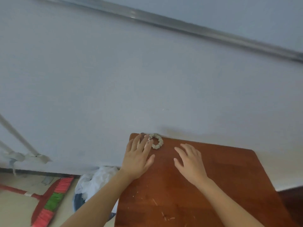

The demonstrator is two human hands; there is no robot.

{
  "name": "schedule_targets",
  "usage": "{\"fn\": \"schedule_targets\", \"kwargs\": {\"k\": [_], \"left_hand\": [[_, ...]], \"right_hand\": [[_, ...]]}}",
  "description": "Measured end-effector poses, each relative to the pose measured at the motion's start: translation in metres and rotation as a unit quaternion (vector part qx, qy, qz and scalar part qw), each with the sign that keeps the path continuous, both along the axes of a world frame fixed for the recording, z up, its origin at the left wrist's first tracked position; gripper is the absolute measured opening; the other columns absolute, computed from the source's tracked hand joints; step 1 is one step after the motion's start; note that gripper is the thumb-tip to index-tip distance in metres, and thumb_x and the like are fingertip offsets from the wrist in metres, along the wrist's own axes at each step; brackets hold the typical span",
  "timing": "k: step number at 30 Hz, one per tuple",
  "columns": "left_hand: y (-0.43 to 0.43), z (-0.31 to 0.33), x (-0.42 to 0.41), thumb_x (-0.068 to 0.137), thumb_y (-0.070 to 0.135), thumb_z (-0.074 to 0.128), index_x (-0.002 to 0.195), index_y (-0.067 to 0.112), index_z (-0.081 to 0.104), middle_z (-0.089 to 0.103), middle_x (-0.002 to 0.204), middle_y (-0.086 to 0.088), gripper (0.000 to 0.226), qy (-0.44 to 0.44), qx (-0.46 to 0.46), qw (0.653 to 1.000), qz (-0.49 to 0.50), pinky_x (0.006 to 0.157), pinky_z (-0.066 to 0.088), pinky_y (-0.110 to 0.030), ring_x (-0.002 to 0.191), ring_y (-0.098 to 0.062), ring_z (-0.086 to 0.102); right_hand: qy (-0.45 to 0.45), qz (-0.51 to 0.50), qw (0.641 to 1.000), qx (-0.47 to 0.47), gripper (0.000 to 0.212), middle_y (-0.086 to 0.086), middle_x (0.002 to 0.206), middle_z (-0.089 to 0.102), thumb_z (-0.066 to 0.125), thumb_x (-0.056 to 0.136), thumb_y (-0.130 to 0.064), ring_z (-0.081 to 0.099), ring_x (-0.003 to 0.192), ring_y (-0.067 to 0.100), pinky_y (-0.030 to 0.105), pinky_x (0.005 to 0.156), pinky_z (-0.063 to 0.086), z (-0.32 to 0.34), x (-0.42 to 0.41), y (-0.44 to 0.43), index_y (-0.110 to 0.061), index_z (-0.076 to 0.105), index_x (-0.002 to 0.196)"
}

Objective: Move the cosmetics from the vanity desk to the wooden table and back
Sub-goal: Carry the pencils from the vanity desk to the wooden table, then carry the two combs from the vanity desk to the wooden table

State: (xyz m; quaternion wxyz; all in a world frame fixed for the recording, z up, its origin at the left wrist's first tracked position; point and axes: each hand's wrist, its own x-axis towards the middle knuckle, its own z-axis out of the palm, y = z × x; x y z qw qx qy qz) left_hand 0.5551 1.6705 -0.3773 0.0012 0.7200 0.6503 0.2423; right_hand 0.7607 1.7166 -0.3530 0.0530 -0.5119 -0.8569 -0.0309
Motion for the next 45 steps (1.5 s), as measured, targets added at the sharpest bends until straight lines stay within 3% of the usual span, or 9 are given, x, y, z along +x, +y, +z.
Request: {"fn": "schedule_targets", "kwargs": {"k": [3,12,18,23,30,34,39,42,45], "left_hand": [[0.004,0.015,0.025,0.084,0.042,0.038,0.117,0.016,0.055,0.059,0.125,-0.007,0.046,0.029,-0.018,0.998,-0.049,0.089,0.047,-0.052,0.117,-0.030,0.046],[-0.005,0.054,0.148,0.094,0.043,0.017,0.114,0.016,0.063,0.063,0.120,-0.005,0.057,0.092,-0.007,0.970,-0.226,0.098,0.031,-0.043,0.117,-0.024,0.042],[-0.063,0.072,0.260,0.095,0.045,0.004,0.105,0.021,0.068,0.068,0.109,0.000,0.070,0.125,0.008,0.922,-0.368,0.091,0.046,-0.048,0.107,-0.025,0.062],[-0.152,0.080,0.352,0.095,0.044,0.004,0.103,0.017,0.069,0.068,0.107,-0.002,0.071,0.098,0.082,0.860,-0.494,0.098,0.024,-0.043,0.113,-0.027,0.048],[-0.324,0.079,0.437,0.095,0.047,0.004,0.116,0.016,0.045,0.064,0.117,-0.009,0.056,0.030,0.092,0.763,-0.640,0.091,0.027,-0.041,0.113,-0.027,0.039],[-0.410,0.075,0.473,0.094,0.050,0.005,0.117,0.018,0.044,0.061,0.123,-0.008,0.056,0.010,0.086,0.706,-0.703,0.085,0.048,-0.046,0.117,-0.026,0.038],[-0.501,0.086,0.512,0.093,0.047,0.022,0.117,0.014,0.049,0.059,0.124,-0.010,0.049,-0.009,0.127,0.613,-0.780,0.091,0.031,-0.046,0.112,-0.029,0.041],[-0.538,0.097,0.536,0.085,0.045,0.034,0.115,0.016,0.048,0.060,0.122,-0.008,0.044,-0.016,0.149,0.568,-0.809,0.088,0.029,-0.041,0.109,-0.028,0.041],[-0.563,0.105,0.564,0.094,0.048,0.016,0.114,0.014,0.053,0.060,0.123,-0.008,0.054,-0.019,0.154,0.535,-0.831,0.085,0.038,-0.043,0.109,-0.030,0.042]], "right_hand": [[0.017,-0.058,0.998,-0.029,0.043,0.008,0.129,0.055,0.051,0.083,-0.036,0.048,0.122,0.029,0.046,0.098,0.038,0.012,0.030,-0.019,-0.018,0.059,0.120],[-0.025,-0.237,0.970,0.039,0.047,0.002,0.107,0.068,0.037,0.073,-0.048,0.065,0.100,0.022,0.038,0.077,0.053,0.044,0.149,-0.112,-0.027,0.068,0.102],[-0.016,-0.376,0.924,0.067,0.042,0.008,0.102,0.068,0.042,0.071,-0.049,0.066,0.093,0.027,0.040,0.074,0.053,0.055,0.235,-0.239,-0.026,0.066,0.096],[-0.030,-0.490,0.867,0.080,0.039,0.009,0.105,0.066,0.040,0.070,-0.051,0.063,0.100,0.028,0.040,0.080,0.051,0.063,0.288,-0.381,-0.029,0.056,0.098],[-0.084,-0.589,0.798,0.096,0.047,0.005,0.113,0.064,0.038,0.075,-0.052,0.051,0.110,0.025,0.042,0.085,0.049,0.064,0.314,-0.584,-0.027,0.045,0.114],[-0.119,-0.647,0.745,0.112,0.049,0.007,0.115,0.064,0.039,0.073,-0.051,0.041,0.112,0.023,0.044,0.085,0.049,0.058,0.305,-0.686,-0.026,0.046,0.114],[-0.142,-0.722,0.666,0.120,0.051,0.007,0.114,0.065,0.039,0.073,-0.052,0.041,0.111,0.025,0.046,0.081,0.050,0.062,0.292,-0.784,-0.025,0.046,0.116],[-0.168,-0.738,0.643,0.116,0.058,0.007,0.114,0.064,0.058,0.066,-0.052,0.043,0.109,0.027,0.047,0.080,0.050,0.066,0.290,-0.823,-0.025,0.046,0.116],[-0.183,-0.750,0.630,0.091,0.073,0.005,0.113,0.065,0.077,0.052,-0.052,0.057,0.106,0.029,0.046,0.079,0.051,0.076,0.299,-0.849,-0.026,0.047,0.114]]}}
